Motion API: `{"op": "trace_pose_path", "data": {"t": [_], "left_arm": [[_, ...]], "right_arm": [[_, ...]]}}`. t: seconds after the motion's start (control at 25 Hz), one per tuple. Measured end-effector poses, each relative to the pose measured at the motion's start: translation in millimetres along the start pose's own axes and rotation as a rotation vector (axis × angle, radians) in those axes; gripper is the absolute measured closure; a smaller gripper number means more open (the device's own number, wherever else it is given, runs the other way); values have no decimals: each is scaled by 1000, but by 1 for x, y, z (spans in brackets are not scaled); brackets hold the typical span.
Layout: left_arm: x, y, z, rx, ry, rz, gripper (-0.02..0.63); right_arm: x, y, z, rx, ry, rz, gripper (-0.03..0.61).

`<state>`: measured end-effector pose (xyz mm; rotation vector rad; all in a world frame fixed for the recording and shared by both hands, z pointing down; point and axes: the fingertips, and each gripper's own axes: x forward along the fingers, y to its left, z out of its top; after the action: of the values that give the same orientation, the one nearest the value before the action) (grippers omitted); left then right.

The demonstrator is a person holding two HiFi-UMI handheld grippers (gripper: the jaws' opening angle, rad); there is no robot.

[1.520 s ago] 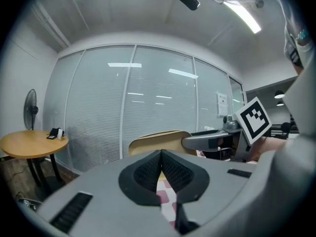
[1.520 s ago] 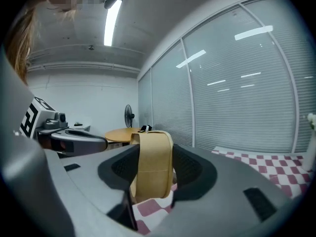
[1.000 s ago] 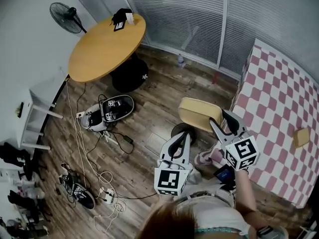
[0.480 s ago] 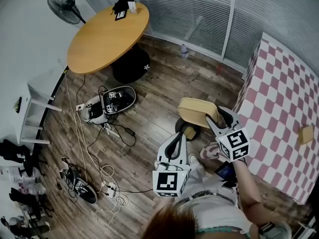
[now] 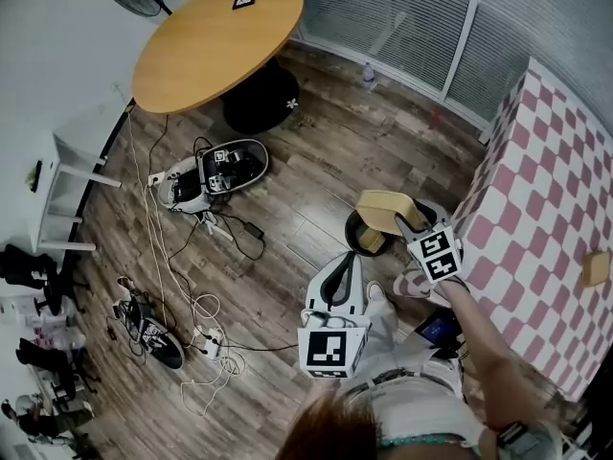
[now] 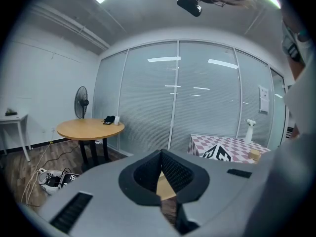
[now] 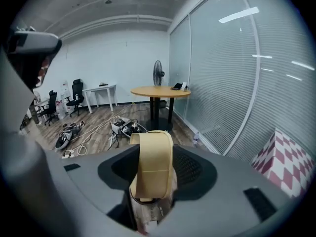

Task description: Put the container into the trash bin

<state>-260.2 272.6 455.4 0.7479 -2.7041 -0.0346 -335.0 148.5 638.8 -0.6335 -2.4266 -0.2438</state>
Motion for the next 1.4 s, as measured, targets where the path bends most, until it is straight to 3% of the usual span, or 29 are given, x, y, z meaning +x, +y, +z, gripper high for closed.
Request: {"op": "trace_pose_path", "data": {"t": [0.36, 0.56, 0.76, 0.92, 1.4], "left_arm": [[1, 19, -27, -46, 47, 37, 601], [-8, 36, -39, -64, 63, 82, 601], [-16, 57, -49, -83, 87, 119, 601], [-17, 63, -51, -96, 79, 134, 601], [-16, 48, -52, -103, 82, 93, 601]], "right_arm": [[85, 14, -79, -80, 208, -25, 387], [120, 26, -116, -161, 264, -16, 383], [137, 36, -132, -208, 290, -2, 311], [135, 43, -129, -199, 288, 24, 314], [113, 59, -118, -207, 258, 93, 570]]}}
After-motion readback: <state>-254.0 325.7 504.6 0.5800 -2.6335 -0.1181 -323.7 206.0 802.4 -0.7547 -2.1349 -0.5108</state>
